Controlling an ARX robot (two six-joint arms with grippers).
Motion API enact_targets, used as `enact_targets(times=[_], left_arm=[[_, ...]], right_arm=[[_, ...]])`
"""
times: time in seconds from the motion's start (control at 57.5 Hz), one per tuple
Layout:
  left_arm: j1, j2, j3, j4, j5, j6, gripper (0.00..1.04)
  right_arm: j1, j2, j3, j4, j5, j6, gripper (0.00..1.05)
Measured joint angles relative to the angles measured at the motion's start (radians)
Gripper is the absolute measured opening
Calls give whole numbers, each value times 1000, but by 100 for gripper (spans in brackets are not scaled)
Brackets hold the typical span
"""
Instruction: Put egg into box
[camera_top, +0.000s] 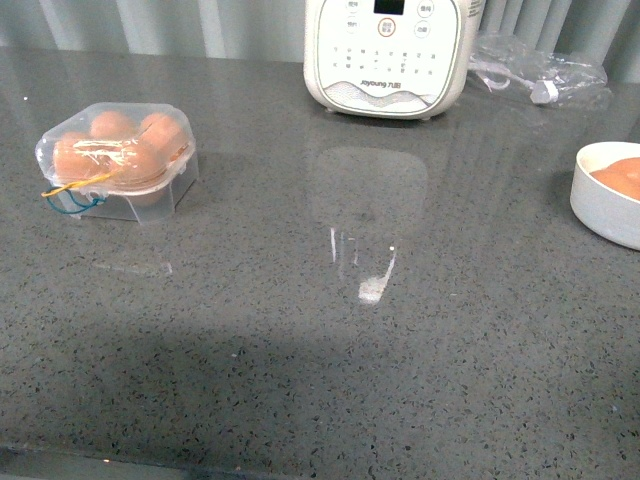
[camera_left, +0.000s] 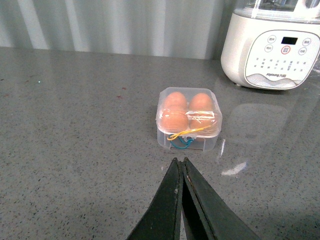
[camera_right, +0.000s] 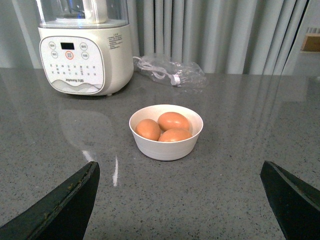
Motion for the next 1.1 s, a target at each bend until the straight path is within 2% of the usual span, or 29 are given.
enact_targets(times=[0.382,0.469,0.834,1.095], left_arm=[[0,-101,-44,-44,-1,0,4],[0,-247,-44,-197,-3,0,4],[0,-277,-44,-206,-2,0,4],[0,-277,-44,-206,-2,-1,42]], right_arm=[[0,0,0,0,0,0,97],[0,0,0,0,0,0,97],[0,0,0,0,0,0,97],[0,0,0,0,0,0,97]])
